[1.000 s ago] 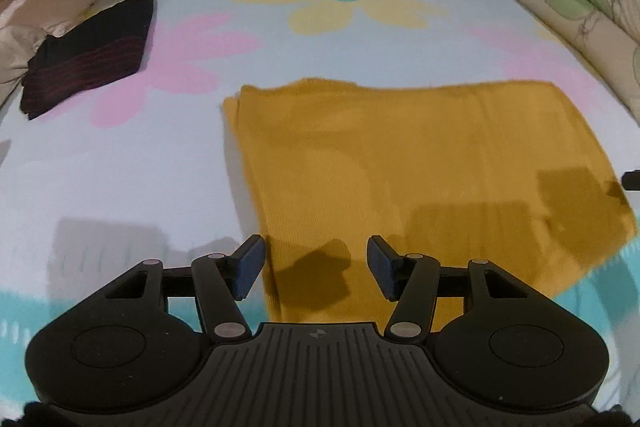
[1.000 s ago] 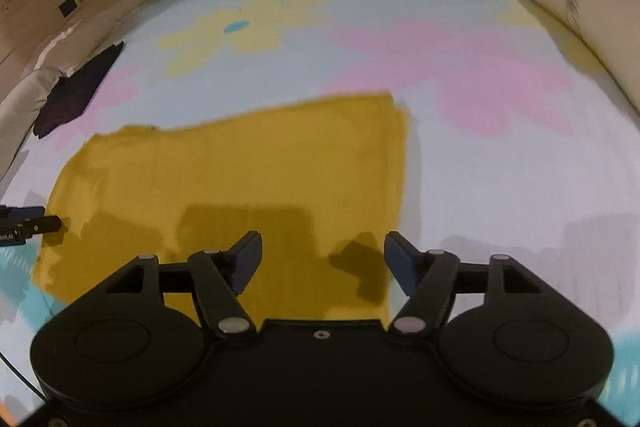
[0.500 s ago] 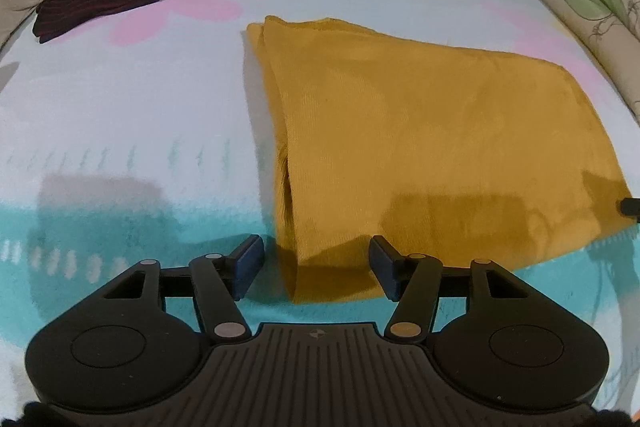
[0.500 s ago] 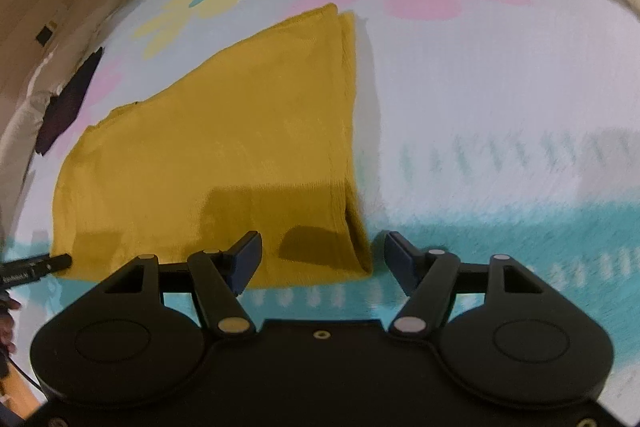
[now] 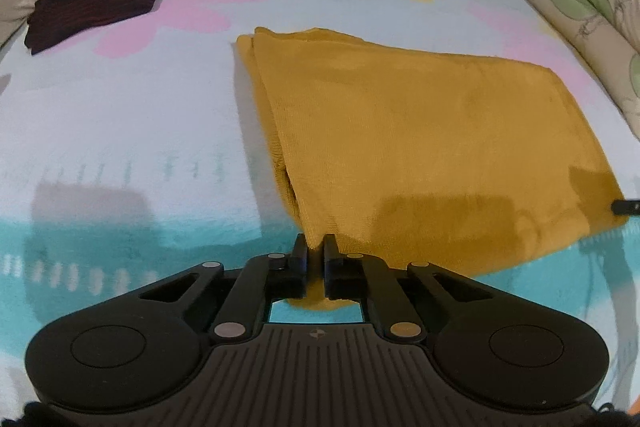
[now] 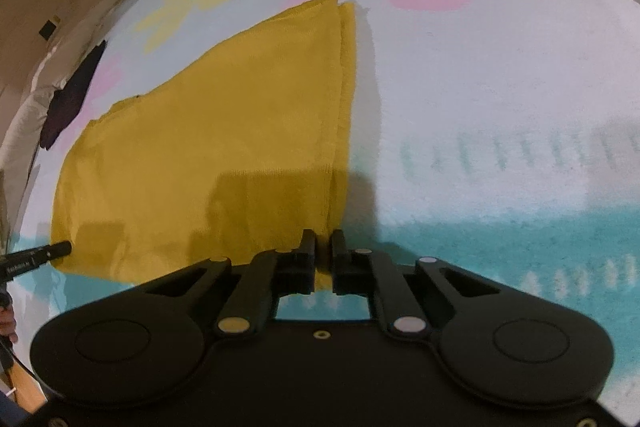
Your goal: Fold small clothes
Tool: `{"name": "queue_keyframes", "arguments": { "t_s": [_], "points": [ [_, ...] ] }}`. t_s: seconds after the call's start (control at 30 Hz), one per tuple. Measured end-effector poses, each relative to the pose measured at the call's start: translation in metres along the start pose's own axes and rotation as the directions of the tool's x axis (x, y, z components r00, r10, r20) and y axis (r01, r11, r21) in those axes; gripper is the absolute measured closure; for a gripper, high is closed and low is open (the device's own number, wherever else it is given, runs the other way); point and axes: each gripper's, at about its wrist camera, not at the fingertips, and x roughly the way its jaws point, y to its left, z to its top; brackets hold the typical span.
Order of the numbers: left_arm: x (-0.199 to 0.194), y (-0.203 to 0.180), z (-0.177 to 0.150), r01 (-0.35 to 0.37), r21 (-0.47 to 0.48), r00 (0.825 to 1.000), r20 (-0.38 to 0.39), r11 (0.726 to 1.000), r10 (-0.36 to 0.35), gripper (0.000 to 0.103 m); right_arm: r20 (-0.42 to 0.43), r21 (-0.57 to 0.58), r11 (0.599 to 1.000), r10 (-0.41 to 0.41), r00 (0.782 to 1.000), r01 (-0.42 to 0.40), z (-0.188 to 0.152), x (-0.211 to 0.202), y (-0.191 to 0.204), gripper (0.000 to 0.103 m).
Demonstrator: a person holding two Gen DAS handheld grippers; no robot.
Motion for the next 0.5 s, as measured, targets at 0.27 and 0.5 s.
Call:
{"name": "queue_keyframes", "arguments": {
  "t_s": [0.27,0.5],
  "points": [
    [-0.010,0.004,0.010,-0.043,-0.081,0.999,-0.023,0.996,0.042,0.087,-0.018,0.074,0.996,0.043,0.999,-0.041,0.001,-0.014,-0.028,0.075],
    [-0.033,-0.041,0.047,-0.098,0.001,0.985,0.141,0.995,0.097,0.077,0.121,0.175,0.964,0.179,0.976,-0.199,0.014,-0.032,-0.044,0.023]
  ]
}}
